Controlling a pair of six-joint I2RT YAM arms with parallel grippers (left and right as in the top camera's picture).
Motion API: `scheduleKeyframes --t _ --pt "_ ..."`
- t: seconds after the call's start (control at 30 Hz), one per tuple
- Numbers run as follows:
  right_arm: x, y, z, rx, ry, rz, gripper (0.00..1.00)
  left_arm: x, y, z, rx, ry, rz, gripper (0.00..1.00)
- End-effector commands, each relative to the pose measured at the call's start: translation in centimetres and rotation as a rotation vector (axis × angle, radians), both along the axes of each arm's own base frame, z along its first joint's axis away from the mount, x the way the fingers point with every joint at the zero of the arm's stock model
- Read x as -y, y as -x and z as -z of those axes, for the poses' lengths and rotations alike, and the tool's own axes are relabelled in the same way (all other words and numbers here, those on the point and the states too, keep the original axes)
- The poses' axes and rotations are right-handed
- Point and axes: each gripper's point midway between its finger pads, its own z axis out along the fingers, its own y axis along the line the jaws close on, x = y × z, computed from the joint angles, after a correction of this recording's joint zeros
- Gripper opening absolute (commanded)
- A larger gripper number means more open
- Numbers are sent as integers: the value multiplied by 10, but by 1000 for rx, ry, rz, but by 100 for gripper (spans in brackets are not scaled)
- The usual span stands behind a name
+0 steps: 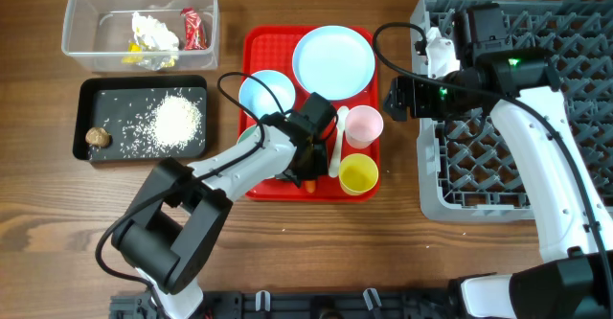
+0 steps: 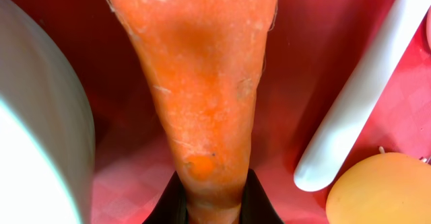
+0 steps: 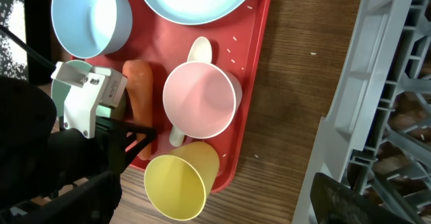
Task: Sort waste into correct bins and load items into the dishwasher rack
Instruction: 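Lower the left gripper onto the carrot on the red tray and grasp it, then carry the carrot with the left gripper and drop it on the black tray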
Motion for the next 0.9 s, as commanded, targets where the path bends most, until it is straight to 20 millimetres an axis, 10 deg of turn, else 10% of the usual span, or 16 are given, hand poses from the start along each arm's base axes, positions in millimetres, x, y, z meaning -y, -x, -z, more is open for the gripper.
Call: scheduleKeyframes --t 0.0,0.53,0.87 --pt "3 -1 2 -3 14 17 93 -3 -1 3 -10 -13 40 4" --pt "4 -1 3 -6 18 18 95 15 -36 -135 308 157 100 4" --pt "4 0 3 -10 19 17 95 -84 -72 -151 380 -12 -148 4"
